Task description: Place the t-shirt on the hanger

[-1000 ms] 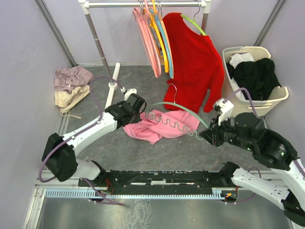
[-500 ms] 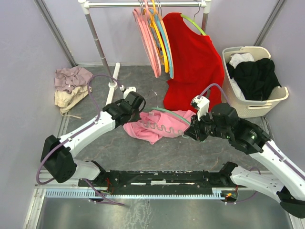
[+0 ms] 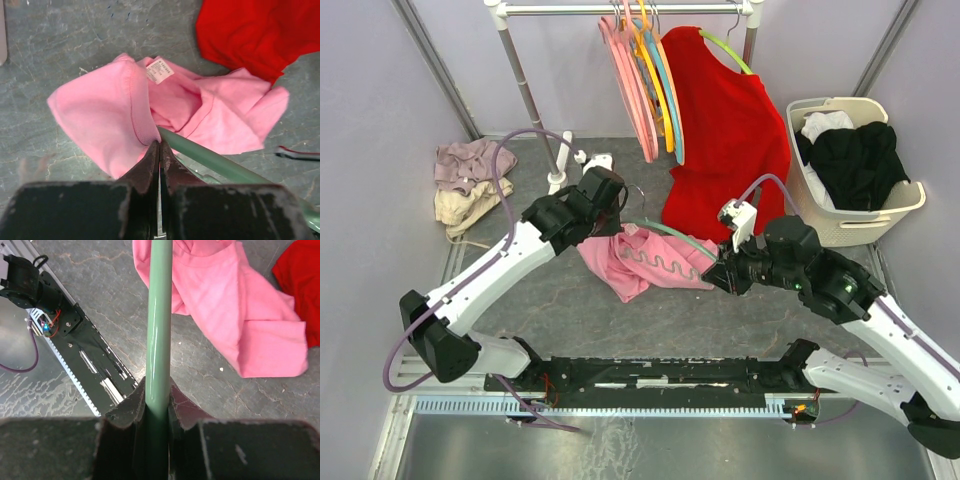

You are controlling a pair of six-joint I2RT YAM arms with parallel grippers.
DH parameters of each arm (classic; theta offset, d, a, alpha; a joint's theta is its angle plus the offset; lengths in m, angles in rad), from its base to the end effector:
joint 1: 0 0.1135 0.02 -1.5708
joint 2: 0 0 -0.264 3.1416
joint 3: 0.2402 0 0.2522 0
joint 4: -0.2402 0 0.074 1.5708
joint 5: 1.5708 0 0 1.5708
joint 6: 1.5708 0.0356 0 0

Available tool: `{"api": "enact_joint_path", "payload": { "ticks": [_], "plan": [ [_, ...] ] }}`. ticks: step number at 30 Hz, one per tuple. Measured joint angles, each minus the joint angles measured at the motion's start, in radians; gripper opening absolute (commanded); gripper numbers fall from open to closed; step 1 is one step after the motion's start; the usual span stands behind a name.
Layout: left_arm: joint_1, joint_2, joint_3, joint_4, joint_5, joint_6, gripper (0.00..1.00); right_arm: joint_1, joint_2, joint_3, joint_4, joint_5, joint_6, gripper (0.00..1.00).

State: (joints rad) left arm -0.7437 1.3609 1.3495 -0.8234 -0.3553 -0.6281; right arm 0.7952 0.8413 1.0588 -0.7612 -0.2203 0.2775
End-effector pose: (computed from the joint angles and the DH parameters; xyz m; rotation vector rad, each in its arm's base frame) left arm 0.2164 -0.1823 0.3493 -0.0266 2.3523 -0.2470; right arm 0.1088 0.1221 0.3655 -0.7022 2.1109 0.8510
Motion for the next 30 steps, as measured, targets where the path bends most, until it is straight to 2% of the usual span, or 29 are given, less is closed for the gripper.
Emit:
{"api": "enact_joint_path", "payload": {
  "ticks": [8, 16, 20, 30],
  "plan": [
    [-0.015, 0.031, 0.194, -0.111, -0.002, 0.031, 0.03, -0.002, -0.005, 0.084, -0.012, -0.009, -0.002, 0.01],
    [-0.032, 0.052, 0.365, -0.179, 0.0, 0.066, 0.03, -0.005, -0.085, 0.076, 0.042, -0.011, 0.042, 0.02],
    [-0.045, 0.052, 0.343, -0.179, 0.021, 0.071, 0.03, -0.005, -0.127, 0.048, 0.022, -0.003, 0.042, 0.02],
    [-0.104, 0.068, 0.128, -0.172, 0.051, 0.071, 0.03, -0.003, -0.204, 0.004, -0.107, -0.001, 0.02, 0.02]
  ]
}}
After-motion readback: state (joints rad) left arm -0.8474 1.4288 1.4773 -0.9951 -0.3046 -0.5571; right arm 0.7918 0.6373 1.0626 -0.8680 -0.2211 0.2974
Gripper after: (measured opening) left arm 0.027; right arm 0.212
